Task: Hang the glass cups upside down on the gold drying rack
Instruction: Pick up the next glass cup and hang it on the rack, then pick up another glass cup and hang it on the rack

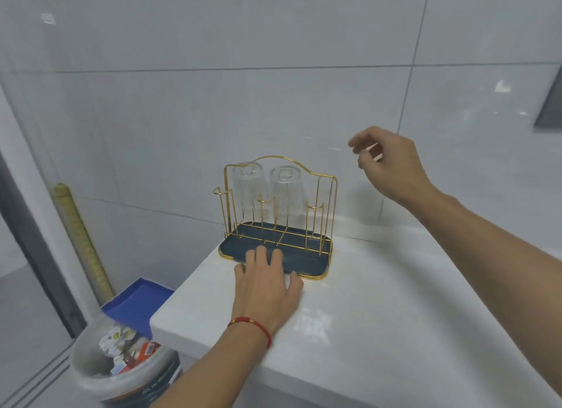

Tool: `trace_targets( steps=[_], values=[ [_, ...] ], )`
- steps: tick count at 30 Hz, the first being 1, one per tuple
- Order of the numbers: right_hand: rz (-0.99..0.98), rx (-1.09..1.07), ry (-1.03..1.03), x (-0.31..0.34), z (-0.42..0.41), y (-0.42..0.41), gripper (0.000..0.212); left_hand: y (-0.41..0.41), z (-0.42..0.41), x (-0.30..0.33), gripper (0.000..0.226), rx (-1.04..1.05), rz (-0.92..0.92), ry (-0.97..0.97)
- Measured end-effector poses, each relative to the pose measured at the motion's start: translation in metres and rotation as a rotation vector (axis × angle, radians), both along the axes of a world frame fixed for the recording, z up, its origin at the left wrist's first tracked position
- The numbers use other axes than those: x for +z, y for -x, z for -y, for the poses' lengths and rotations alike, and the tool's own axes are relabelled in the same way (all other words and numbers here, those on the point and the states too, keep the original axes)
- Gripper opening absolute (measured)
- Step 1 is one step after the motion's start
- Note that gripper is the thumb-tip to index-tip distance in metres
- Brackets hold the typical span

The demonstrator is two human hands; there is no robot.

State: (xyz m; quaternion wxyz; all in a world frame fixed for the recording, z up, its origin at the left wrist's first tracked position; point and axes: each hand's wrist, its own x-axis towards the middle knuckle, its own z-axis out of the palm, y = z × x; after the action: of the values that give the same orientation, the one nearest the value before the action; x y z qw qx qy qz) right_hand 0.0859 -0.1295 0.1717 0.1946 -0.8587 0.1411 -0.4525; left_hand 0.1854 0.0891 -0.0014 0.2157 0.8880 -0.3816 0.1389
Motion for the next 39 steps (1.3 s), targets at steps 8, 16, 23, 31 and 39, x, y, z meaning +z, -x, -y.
trace_targets(
  steps=[8,16,23,31,39],
  values=[
    [-0.41,-0.197,0.014,-0.12,-0.024,0.158,0.03,0.027,-0.003,0.012,0.026,-0.19,0.006,0.187],
    [-0.191,-0.503,-0.285,-0.161,-0.04,0.266,0.026,0.179,0.087,0.02,0.036,-0.611,-0.106,0.167],
    [0.216,-0.873,-0.339,-0.17,-0.043,0.341,0.03,0.238,0.118,0.005,0.049,-0.85,-0.118,0.042],
    [0.618,-1.234,-0.444,-0.162,-0.011,0.376,0.099,0.239,0.119,0.004,0.074,-0.75,-0.027,0.019],
    [0.464,-1.349,-0.59,-0.161,0.017,0.387,0.089,0.239,0.118,0.005,0.073,-0.724,-0.081,0.054]
  ],
)
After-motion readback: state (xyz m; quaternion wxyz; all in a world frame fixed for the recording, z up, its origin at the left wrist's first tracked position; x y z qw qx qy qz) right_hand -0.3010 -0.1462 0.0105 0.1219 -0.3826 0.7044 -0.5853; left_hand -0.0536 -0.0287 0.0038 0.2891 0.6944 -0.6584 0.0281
